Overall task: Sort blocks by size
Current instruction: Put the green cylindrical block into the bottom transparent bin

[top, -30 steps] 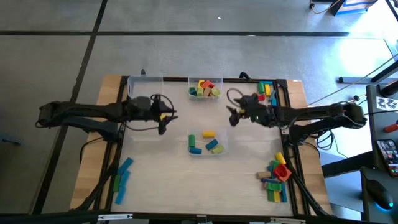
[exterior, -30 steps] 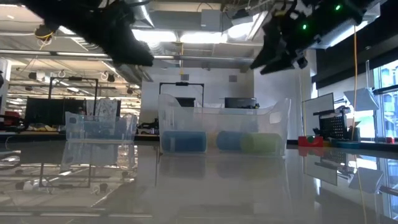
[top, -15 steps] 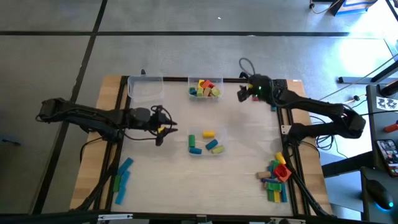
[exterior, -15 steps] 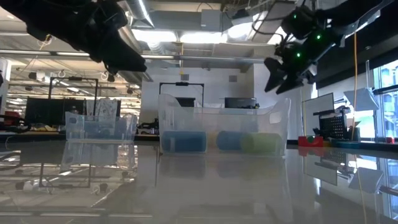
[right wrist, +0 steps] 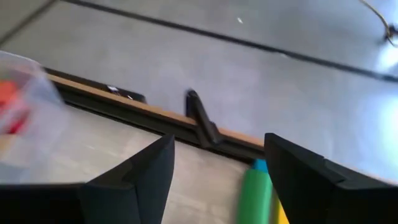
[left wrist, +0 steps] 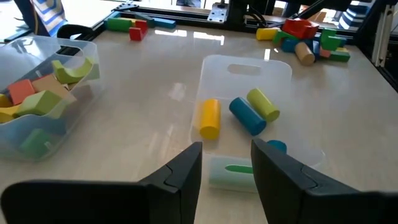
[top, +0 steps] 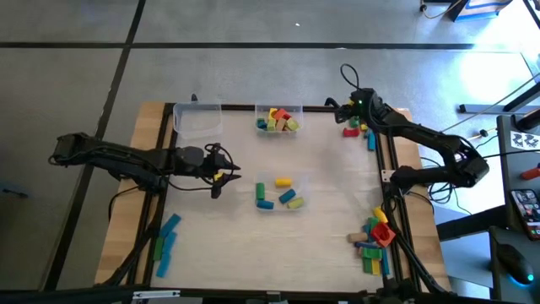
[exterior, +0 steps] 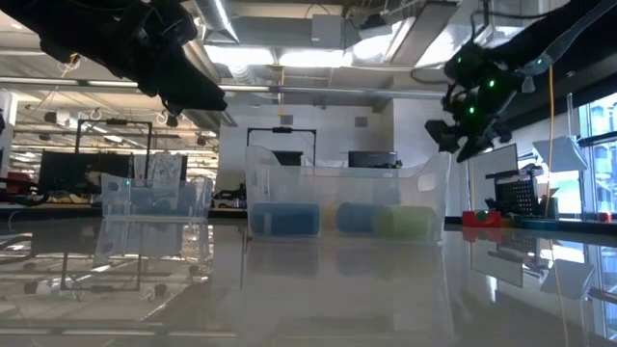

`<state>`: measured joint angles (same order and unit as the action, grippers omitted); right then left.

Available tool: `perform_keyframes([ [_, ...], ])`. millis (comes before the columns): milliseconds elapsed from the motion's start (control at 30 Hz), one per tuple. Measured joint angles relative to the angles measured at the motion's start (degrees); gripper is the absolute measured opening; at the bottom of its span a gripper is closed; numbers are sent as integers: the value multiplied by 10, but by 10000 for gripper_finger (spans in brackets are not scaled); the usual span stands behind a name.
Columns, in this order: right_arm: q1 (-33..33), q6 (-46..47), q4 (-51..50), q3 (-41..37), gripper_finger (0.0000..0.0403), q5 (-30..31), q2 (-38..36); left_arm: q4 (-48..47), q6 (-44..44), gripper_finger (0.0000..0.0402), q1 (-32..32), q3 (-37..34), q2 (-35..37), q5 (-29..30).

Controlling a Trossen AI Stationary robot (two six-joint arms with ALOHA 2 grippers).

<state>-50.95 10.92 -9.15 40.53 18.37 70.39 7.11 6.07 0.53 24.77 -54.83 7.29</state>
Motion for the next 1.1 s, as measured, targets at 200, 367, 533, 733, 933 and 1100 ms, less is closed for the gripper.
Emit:
perform_keyframes([
  [200, -31, 27, 0, 0, 246, 8, 73, 0, 2, 131, 0, 0, 0, 0],
  [367, -60, 56, 0, 0, 246, 6, 112, 0, 2, 131, 0, 0, 0, 0],
  [533, -65, 68, -5, 16, 246, -10, 132, 0, 2, 131, 0, 0, 0, 0],
  [733, -65, 69, -34, 42, 246, -15, 170, 0, 0, 131, 0, 0, 0, 0],
  [933, -65, 88, -114, 99, 246, -8, 215, 0, 0, 131, 0, 0, 0, 0],
  [1100, -65, 96, -180, 141, 246, -5, 247, -1, 0, 131, 0, 0, 0, 0],
])
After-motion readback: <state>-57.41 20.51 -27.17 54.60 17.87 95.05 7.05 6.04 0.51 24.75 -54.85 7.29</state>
